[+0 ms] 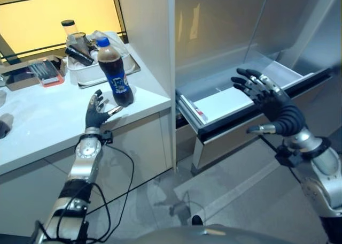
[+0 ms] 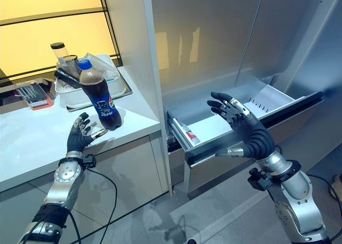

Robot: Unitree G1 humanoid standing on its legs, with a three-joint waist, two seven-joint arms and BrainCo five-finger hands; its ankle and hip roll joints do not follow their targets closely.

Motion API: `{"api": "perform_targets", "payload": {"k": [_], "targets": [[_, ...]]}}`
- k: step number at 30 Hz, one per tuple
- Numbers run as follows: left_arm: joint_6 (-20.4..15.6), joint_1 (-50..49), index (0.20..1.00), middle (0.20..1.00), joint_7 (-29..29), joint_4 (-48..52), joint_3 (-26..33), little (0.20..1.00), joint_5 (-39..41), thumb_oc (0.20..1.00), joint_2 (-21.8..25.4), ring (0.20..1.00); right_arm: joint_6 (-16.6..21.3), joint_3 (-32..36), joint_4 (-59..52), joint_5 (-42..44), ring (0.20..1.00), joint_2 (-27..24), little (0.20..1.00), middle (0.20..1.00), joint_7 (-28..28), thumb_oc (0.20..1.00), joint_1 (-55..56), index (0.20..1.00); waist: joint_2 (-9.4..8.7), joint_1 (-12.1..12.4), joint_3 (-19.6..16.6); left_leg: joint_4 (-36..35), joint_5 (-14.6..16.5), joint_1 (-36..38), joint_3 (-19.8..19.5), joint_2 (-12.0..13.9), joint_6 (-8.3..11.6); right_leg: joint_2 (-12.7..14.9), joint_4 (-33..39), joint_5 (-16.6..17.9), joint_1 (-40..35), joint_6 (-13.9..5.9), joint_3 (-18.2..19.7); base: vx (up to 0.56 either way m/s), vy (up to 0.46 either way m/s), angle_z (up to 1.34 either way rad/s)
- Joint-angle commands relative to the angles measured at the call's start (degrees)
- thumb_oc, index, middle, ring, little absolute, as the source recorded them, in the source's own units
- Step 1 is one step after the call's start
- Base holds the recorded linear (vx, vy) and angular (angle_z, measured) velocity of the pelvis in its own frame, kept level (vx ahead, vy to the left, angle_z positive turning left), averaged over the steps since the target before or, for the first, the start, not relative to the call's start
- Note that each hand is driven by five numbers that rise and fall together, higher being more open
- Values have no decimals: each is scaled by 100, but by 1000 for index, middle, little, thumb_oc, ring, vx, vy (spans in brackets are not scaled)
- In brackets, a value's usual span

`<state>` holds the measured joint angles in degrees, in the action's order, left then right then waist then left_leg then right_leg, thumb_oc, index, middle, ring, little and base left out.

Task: Take the drinks into the refrigerator

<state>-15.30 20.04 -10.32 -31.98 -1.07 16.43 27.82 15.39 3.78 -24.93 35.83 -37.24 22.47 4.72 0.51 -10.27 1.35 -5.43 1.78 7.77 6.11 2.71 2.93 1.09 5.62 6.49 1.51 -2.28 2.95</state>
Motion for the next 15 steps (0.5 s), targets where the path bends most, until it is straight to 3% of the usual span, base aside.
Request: {"api": "perform_targets", "payload": {"k": [1,15], "targets": [[-167,895,1000,1000,-116,-527,-98,1000,-228,1000,479,1000,92,132,-376,358,1000,-137,1000,1000,47,1000,-123,1000,-94,-8,-5,43,301,296,-162,-159,-174,43,-161,-586,-643,-299,14,0,0,0],[6,1474,1000,1000,-47,-976,-291,1000,-347,1000,772,1000,-1,141,-442,457,1000,-260,1000,1000,140,1000,-57,1000,-123,-28,31,43,289,293,-183,-141,-163,33,-169,-597,-647,-299,-29,0,0,0]]}}
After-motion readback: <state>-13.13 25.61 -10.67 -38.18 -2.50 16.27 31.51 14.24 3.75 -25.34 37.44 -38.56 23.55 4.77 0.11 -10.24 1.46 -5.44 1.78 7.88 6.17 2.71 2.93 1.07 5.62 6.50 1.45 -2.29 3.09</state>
